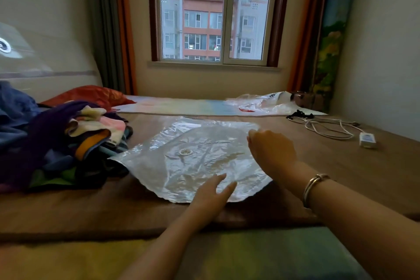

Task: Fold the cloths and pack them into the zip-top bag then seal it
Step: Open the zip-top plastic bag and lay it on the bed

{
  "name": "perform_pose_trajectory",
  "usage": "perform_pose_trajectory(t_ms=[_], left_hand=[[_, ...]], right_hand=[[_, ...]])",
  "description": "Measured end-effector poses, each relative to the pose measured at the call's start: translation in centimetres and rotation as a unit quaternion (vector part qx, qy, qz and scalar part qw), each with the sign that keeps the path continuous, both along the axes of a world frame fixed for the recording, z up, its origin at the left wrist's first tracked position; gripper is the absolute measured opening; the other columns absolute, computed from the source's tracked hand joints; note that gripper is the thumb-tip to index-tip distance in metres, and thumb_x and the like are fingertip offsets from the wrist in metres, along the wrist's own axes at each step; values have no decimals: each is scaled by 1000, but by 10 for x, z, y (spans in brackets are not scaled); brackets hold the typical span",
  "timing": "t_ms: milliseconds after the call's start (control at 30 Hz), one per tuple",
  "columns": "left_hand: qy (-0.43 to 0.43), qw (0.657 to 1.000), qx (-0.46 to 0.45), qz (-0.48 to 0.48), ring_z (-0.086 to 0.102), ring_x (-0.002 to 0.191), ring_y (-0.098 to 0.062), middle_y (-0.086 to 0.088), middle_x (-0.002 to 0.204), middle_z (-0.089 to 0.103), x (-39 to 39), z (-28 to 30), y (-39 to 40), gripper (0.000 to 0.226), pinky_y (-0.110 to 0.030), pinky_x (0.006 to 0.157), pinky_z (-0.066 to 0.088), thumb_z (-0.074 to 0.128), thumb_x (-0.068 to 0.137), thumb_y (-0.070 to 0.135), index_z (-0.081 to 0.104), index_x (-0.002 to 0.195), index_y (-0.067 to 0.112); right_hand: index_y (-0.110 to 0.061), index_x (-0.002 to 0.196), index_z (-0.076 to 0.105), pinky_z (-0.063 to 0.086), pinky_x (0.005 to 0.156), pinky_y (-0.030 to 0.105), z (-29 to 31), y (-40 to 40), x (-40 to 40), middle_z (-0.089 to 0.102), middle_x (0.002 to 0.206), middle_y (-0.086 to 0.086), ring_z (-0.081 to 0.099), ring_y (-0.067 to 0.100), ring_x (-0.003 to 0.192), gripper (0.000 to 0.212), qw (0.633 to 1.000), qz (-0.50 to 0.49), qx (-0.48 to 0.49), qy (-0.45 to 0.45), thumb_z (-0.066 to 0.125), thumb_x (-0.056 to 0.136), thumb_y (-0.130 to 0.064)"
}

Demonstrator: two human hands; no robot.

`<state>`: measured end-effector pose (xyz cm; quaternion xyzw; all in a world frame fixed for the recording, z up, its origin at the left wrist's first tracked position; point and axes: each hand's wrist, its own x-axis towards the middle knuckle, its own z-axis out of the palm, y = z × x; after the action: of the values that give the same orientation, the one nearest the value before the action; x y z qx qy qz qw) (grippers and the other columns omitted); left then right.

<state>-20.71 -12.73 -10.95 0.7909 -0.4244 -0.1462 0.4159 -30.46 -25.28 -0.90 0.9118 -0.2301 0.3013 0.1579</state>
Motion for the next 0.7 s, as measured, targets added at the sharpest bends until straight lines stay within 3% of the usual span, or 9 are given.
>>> perform_pose_trajectory(t_ms=[133, 200, 267, 333, 433, 500, 567, 633, 700], left_hand=[[-123, 990, -62, -27, 33, 137, -5, 8, 149, 38, -16, 3, 10, 36, -16, 106, 24, 51, 97, 32, 53, 132, 25], [-190, 978, -81, -12, 42, 128, -1, 15, 139, 47, -18, 0, 24, 28, -7, 93, 27, 50, 97, 28, 58, 124, 27], [-249, 965, -85, 14, 50, 115, -1, 16, 124, 56, -15, -3, 42, 22, -2, 81, 29, 51, 95, 24, 63, 114, 27], [-298, 950, -75, 45, 55, 106, -7, 13, 111, 62, -6, -9, 57, 19, -5, 81, 33, 52, 92, 21, 67, 102, 26], [-357, 928, -45, 97, 60, 108, -20, 5, 113, 66, 19, -19, 74, 24, -30, 90, 45, 55, 80, 22, 70, 99, 25], [-336, 934, 15, 124, 47, 126, -25, 1, 135, 55, 32, -19, 83, 38, -39, 104, 37, 53, 82, 28, 64, 118, 26], [-313, 936, 83, 138, 23, 142, -25, 4, 154, 31, 43, -20, 90, 49, -41, 115, 20, 43, 89, 41, 46, 138, 33], [-300, 933, 139, 145, 5, 147, -23, 7, 160, 11, 54, -22, 90, 53, -43, 118, 7, 36, 97, 48, 25, 147, 39], [-270, 937, 167, 145, -1, 148, -23, 8, 161, 4, 59, -22, 87, 56, -47, 119, 1, 33, 97, 53, 17, 149, 41]], right_hand=[[-16, 114, 54, 44, 62, 30, -19, -19, -12, 59, 102, 5, 62, 24, 87, 21, 994, -65, 44, 81, 50, 94, -13], [-16, 129, 45, 49, 78, 36, -40, -21, -10, 55, 118, 7, 56, 26, 105, 34, 989, -57, 65, 116, 48, 95, -20], [-18, 139, 36, 45, 94, 38, -62, -17, -6, 49, 133, 8, 47, 27, 121, 47, 986, -27, 89, 142, 49, 95, -30], [-22, 147, 27, 33, 109, 42, -81, -9, -2, 33, 151, 7, 30, 26, 138, 58, 981, 33, 111, 157, 47, 95, -39], [-32, 151, 11, 7, 119, 47, -98, 4, 9, 2, 161, 0, -2, 20, 148, 61, 965, 84, 154, 197, 35, 98, -50], [-39, 151, 6, 2, 118, 50, -104, 10, 19, -5, 161, -2, -7, 20, 148, 58, 951, 96, 210, 207, 27, 99, -54], [-42, 150, 6, 1, 117, 53, -105, 13, 27, -2, 161, -3, -4, 20, 148, 56, 936, 104, 254, 220, 23, 99, -55], [-43, 149, 10, 1, 115, 56, -106, 12, 31, 6, 161, -4, 0, 19, 148, 54, 926, 97, 274, 242, 19, 98, -57], [-43, 148, 16, 2, 114, 59, -107, 6, 30, 12, 160, -6, 4, 18, 148, 54, 924, 85, 283, 242, 18, 97, -59]])
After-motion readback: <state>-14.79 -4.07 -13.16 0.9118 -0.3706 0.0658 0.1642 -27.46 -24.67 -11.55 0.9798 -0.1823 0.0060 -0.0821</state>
